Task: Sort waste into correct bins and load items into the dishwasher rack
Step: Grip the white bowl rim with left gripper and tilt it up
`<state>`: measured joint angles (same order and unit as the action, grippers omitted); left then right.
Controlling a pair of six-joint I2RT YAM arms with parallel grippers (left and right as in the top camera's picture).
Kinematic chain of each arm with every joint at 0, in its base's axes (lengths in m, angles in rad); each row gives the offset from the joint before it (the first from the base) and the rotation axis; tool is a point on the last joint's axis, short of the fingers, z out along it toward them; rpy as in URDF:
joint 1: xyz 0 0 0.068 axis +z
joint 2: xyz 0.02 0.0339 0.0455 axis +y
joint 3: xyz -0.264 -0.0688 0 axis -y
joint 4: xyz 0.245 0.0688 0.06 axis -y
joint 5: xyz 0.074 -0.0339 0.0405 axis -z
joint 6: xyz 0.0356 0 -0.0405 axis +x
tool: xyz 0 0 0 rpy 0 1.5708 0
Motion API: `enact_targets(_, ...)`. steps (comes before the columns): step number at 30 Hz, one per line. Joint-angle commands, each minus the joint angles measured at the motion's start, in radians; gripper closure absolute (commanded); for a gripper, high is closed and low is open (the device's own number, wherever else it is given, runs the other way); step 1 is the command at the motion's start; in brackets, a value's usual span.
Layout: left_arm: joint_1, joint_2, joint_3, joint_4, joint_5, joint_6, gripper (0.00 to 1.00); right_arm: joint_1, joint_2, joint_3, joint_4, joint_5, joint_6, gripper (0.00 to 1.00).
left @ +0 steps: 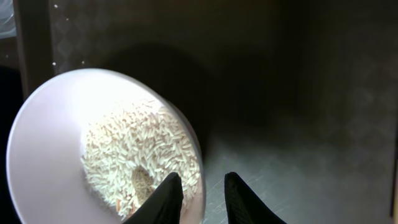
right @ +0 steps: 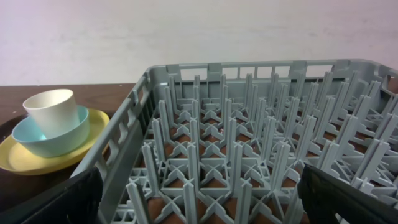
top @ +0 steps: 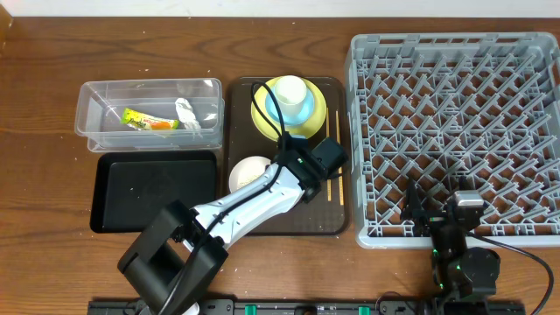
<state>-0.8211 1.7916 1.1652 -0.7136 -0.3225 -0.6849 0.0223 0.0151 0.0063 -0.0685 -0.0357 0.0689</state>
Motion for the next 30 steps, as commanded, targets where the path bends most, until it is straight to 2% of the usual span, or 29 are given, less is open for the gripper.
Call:
enact_targets(1, 0.001, 0.015, -0.010, 0.011, -0.009, -0.020, 0.74, -0.009, -0.001, -0.001, -0.004, 0.002, 0.013, 0.01)
enact_targets(30, 0.061, 0.015, -0.034, 0.040, 0.008, -0.022, 0.74, -0.009, -0.001, -0.001, -0.004, 0.002, 0.013, 0.01)
